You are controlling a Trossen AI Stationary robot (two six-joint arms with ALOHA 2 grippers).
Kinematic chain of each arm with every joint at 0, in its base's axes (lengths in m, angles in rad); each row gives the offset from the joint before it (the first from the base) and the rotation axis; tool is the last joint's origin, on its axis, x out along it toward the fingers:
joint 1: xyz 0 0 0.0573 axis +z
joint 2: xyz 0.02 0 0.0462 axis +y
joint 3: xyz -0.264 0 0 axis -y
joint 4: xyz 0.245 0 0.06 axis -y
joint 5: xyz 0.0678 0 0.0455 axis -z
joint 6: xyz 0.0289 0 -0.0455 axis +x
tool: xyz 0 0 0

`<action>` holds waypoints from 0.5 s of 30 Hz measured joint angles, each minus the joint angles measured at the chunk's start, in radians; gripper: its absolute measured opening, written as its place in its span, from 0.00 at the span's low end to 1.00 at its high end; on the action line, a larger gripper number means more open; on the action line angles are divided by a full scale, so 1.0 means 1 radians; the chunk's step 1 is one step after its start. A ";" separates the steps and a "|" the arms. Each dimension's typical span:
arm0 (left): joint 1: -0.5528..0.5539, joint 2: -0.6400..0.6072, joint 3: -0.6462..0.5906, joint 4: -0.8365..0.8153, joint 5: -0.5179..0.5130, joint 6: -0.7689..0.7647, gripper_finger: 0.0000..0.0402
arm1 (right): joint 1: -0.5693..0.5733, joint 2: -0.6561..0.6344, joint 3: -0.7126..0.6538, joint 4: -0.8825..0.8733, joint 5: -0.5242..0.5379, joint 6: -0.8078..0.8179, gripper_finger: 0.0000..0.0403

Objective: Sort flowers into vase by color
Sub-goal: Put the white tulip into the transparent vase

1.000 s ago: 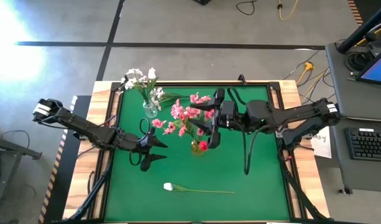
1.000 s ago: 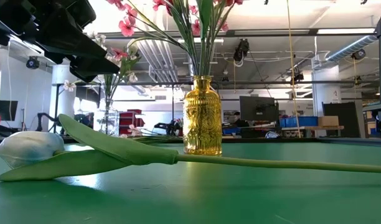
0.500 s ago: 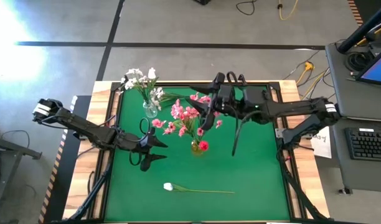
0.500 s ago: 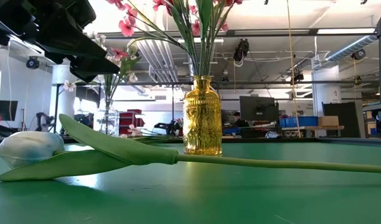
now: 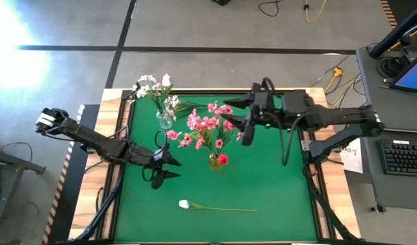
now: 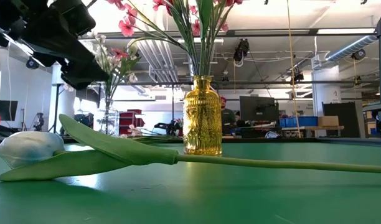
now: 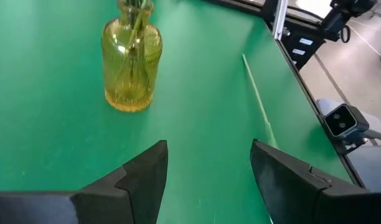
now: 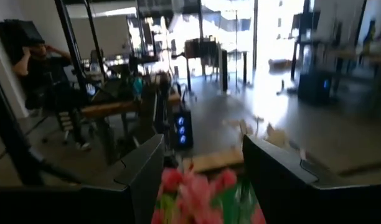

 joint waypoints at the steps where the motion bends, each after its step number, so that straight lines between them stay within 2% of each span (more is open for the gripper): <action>1: 0.000 -0.001 0.000 -0.011 0.001 -0.009 0.54 | 0.000 -0.021 0.000 -0.045 0.000 0.029 0.52; 7: 0.000 -0.002 0.000 -0.032 0.003 -0.027 0.54 | 0.000 -0.102 0.000 -0.314 0.000 0.186 0.52; 15: 0.000 -0.002 0.000 -0.042 0.018 -0.051 0.54 | 0.000 -0.101 0.000 -0.695 0.000 0.383 0.52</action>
